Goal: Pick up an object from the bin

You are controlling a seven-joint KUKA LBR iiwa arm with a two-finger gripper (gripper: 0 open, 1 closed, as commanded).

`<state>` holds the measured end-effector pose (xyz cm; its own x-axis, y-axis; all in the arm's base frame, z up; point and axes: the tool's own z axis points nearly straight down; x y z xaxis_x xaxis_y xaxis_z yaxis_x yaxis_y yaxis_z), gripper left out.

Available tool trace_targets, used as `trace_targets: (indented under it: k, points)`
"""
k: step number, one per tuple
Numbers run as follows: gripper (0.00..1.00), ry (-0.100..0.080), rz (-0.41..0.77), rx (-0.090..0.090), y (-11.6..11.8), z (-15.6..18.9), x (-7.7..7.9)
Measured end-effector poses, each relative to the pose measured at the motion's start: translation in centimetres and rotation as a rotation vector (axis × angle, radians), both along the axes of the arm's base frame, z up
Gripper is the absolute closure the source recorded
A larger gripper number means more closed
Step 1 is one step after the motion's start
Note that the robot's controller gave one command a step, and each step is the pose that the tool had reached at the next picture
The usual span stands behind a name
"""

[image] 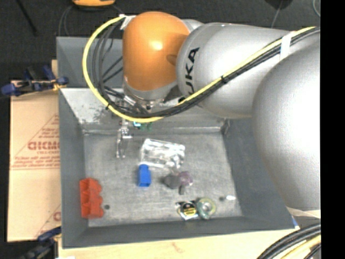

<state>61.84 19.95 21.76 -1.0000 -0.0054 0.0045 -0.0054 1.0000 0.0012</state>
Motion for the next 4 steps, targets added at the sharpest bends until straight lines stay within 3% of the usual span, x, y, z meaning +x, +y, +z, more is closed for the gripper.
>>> trace_targets:
  k: [1,2,3,4]
  points:
    - [0.0,0.0,0.093,-0.005,-10.2,-9.7,-0.9]
    - [0.0,-0.012,0.307,0.001,-5.5,-12.2,1.5]
    - [0.0,-0.027,0.442,0.003,-12.6,-14.1,-1.8]
    - [1.0,-0.022,0.439,0.003,-12.6,-14.1,-1.8]
